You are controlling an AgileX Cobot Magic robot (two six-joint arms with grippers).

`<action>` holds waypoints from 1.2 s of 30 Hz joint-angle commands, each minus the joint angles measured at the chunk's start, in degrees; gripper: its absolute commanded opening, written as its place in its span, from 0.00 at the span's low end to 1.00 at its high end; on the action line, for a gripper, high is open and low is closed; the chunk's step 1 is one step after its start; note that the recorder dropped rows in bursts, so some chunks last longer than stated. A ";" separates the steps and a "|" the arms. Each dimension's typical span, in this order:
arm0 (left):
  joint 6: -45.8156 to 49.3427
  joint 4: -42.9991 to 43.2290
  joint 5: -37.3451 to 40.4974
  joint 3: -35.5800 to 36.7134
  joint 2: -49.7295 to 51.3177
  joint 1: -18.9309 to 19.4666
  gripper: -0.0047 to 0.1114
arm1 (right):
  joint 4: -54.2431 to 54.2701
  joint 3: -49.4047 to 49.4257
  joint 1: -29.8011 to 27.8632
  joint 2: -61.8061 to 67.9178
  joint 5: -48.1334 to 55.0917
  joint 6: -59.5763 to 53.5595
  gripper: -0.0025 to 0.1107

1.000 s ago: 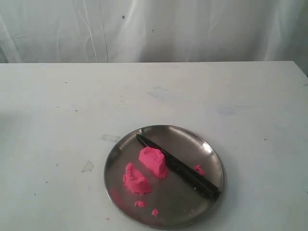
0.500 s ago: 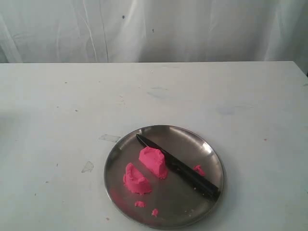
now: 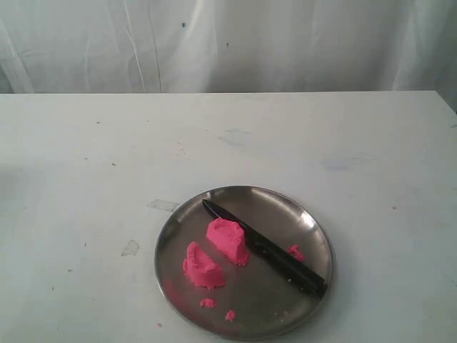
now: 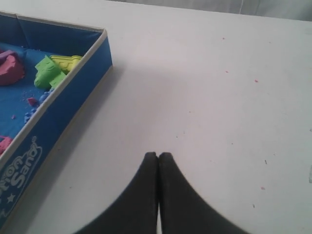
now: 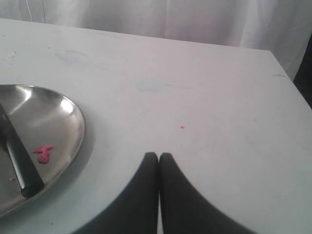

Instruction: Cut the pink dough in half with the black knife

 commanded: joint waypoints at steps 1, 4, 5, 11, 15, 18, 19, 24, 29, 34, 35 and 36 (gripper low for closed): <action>0.16 0.06 -0.46 0.27 -2.35 10.26 0.04 | 0.00 0.27 -0.27 -0.36 -0.65 -0.64 0.02; 0.21 0.55 -0.08 0.27 -3.45 17.00 0.04 | 0.00 0.27 -0.27 -0.36 -0.65 -0.64 0.02; 0.30 0.55 0.32 0.27 -3.46 18.33 0.04 | 0.00 0.27 -0.27 -0.36 -0.65 -0.64 0.02; 0.30 0.55 0.47 0.27 -3.46 20.87 0.04 | 0.00 0.27 -0.27 -0.36 -0.65 -0.64 0.02; 0.44 0.15 -1.89 3.10 -3.87 20.87 0.04 | 0.00 0.27 -0.27 -0.36 -0.65 -0.64 0.02; 0.56 -3.86 -4.22 7.53 -6.65 20.76 0.04 | 0.00 0.27 -0.27 -0.36 -0.65 -0.64 0.02; 0.56 -6.60 -4.86 9.43 -7.61 20.76 0.04 | 0.00 0.27 -0.27 -0.36 -0.65 -0.64 0.02; -1.17 -25.87 -11.88 24.95 -9.63 19.88 0.04 | 0.00 0.27 -0.27 -0.36 -0.65 -0.64 0.02; 26.97 -22.63 -21.14 26.88 -9.63 12.36 0.04 | 0.00 0.27 -0.27 -0.36 -0.65 -0.37 0.02; 47.73 -21.05 -22.90 26.88 -9.63 7.69 0.04 | 0.00 0.27 -0.27 -0.36 -0.65 -0.25 0.02; 46.36 -21.85 -23.03 26.88 -9.63 7.69 0.04 | 0.00 0.27 -0.27 -0.36 -0.65 -0.25 0.02; 43.93 -22.53 -23.03 26.88 -9.63 7.69 0.04 | 0.00 0.27 -0.27 -0.36 -0.65 -0.25 0.02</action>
